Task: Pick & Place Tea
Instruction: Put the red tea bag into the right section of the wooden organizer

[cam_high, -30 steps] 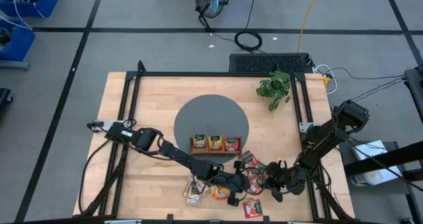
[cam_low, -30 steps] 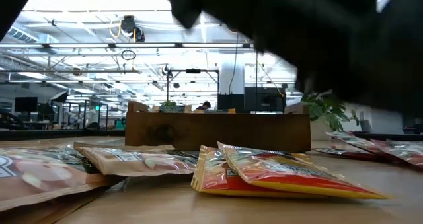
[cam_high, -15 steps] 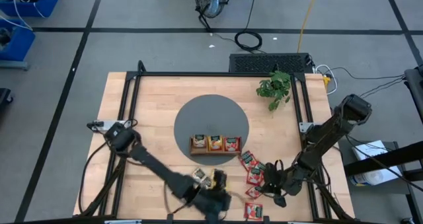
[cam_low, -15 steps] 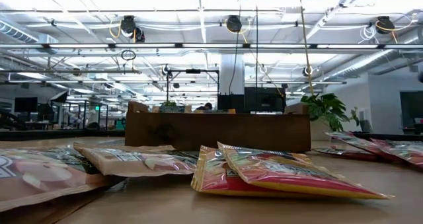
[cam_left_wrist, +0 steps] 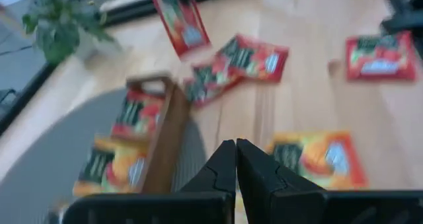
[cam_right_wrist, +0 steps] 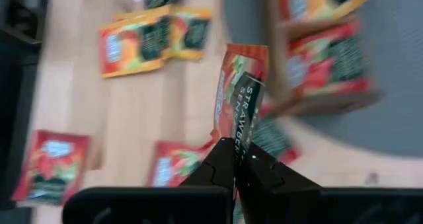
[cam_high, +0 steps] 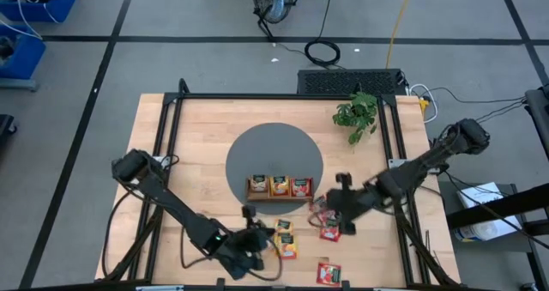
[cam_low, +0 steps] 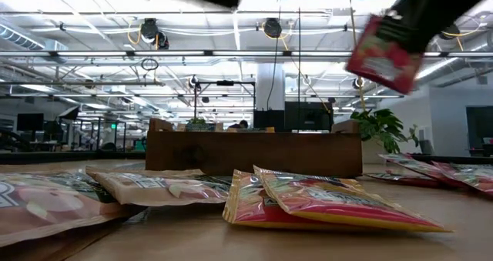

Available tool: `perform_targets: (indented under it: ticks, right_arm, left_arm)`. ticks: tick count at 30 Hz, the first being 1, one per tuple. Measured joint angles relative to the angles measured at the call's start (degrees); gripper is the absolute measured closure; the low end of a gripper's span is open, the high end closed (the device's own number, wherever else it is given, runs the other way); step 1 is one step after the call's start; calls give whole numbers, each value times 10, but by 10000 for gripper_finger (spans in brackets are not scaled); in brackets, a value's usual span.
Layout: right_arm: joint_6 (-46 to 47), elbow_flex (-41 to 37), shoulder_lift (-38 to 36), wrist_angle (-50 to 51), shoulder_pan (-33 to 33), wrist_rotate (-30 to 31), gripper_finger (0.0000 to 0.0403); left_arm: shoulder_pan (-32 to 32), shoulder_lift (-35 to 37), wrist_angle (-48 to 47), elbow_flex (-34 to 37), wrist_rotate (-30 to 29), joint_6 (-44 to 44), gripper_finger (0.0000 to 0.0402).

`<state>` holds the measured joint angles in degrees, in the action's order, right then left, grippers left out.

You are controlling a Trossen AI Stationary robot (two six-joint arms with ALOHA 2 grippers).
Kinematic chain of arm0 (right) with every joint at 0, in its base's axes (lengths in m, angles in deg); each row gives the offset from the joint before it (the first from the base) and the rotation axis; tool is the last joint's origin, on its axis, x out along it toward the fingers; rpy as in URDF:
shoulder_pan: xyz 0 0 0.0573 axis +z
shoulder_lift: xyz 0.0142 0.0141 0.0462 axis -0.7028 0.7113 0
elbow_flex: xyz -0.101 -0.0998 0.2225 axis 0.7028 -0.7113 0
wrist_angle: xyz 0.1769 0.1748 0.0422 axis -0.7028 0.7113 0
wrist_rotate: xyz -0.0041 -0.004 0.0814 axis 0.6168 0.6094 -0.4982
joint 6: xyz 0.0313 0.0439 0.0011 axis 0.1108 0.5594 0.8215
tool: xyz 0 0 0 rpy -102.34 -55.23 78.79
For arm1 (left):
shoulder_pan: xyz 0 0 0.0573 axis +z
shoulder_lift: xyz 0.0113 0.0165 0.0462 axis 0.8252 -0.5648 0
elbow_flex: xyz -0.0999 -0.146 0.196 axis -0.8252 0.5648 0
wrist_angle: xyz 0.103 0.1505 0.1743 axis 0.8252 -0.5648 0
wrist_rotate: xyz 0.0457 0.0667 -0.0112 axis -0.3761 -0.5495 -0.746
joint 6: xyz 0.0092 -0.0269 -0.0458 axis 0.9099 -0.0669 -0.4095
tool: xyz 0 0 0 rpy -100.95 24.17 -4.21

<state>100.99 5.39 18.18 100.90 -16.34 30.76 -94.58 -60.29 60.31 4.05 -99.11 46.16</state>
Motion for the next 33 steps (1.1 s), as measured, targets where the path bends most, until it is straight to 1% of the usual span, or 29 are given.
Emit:
perform_targets:
  ticks: [2, 5, 7, 10, 15, 20, 25, 33]
  right_arm:
    - [-47, 27, 7, 17, -34, -23, 403]
    - [-117, 70, 20, 45, -79, -60, 403]
    - [-156, 100, 33, 81, -106, -64, 403]
    - [-196, 139, 62, 129, -143, -64, 403]
    - [-241, 194, 132, 179, -184, -92, 403]
    - [-288, 226, 187, 192, -199, -94, 403]
    - [-328, 235, 223, 189, -205, -93, 403]
    - [-344, 235, 258, 194, -219, -92, 403]
  left_arm:
    - [-3, 20, 49, 53, -2, -4, 380]
    - [-5, 54, 115, 110, -2, -15, 380]
    - [-5, 69, 146, 134, -1, -12, 380]
    - [-5, 82, 165, 160, 1, -10, 380]
    - [-5, 82, 162, 169, 8, -2, 380]
    - [-5, 82, 159, 169, 10, 4, 380]
    - [-5, 82, 159, 169, 10, 2, 380]
    - [-5, 82, 159, 169, 11, -17, 380]
